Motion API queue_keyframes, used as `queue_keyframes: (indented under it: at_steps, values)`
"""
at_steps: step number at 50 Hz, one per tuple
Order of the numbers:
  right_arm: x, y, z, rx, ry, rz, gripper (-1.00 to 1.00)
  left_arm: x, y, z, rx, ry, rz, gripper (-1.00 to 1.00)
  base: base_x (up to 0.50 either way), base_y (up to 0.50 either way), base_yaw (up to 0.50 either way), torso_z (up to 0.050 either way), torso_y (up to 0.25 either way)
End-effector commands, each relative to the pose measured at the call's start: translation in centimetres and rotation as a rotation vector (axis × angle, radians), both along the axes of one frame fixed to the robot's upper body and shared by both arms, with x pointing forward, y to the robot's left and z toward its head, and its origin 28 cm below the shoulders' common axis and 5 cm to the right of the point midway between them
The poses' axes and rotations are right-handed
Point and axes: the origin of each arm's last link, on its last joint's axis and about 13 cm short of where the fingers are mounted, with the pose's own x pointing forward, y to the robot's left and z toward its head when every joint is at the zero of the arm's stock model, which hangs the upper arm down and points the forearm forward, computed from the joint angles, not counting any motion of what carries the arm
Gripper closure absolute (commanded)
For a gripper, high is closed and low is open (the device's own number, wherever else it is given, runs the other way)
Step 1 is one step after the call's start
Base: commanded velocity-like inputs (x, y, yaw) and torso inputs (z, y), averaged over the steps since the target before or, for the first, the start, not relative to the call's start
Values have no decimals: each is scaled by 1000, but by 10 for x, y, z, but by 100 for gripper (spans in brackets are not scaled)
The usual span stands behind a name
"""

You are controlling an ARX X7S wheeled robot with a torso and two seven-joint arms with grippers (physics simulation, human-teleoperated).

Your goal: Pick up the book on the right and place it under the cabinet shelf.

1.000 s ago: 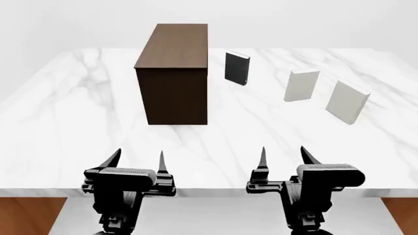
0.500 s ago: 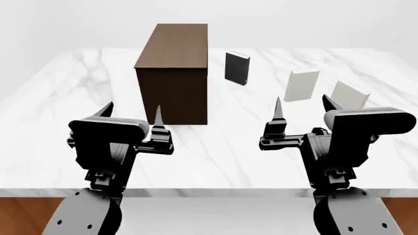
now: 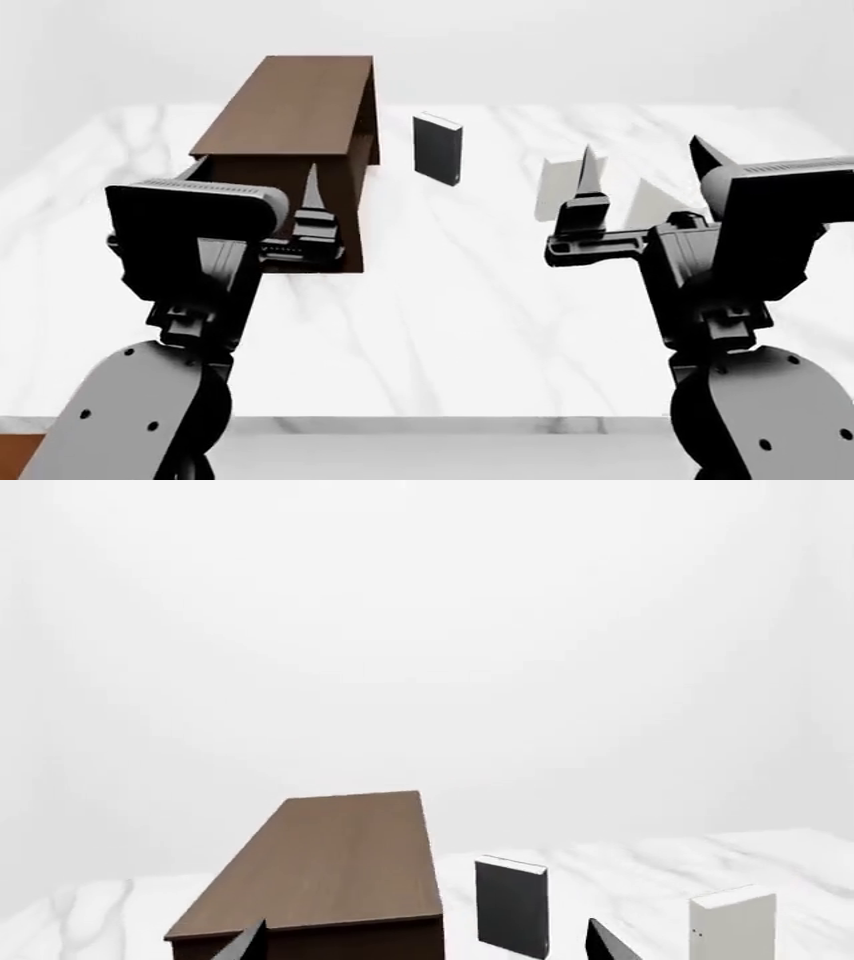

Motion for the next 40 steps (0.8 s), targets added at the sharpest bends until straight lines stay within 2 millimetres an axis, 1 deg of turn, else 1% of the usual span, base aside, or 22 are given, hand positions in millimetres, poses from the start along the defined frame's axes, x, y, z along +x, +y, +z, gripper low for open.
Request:
queue_keyframes:
  at_steps: [1, 10, 16, 40]
  values:
    - [-3, 0, 9, -9, -23, 5, -100, 0, -1, 12, 17, -21, 3, -100, 320, -199, 0, 0, 0]
    - [-4, 0, 15, -9, -39, 5, -100, -1, -1, 21, 18, -38, 6, -100, 322, -152, 0, 0, 0]
    - [-4, 0, 17, -11, -43, 5, -100, -2, -1, 24, 19, -43, 11, -100, 321, -125, 0, 0, 0]
    - [-4, 1, 25, -23, -62, 12, -100, -5, 2, 34, 36, -66, 24, -100, 323, -4, 0, 0, 1]
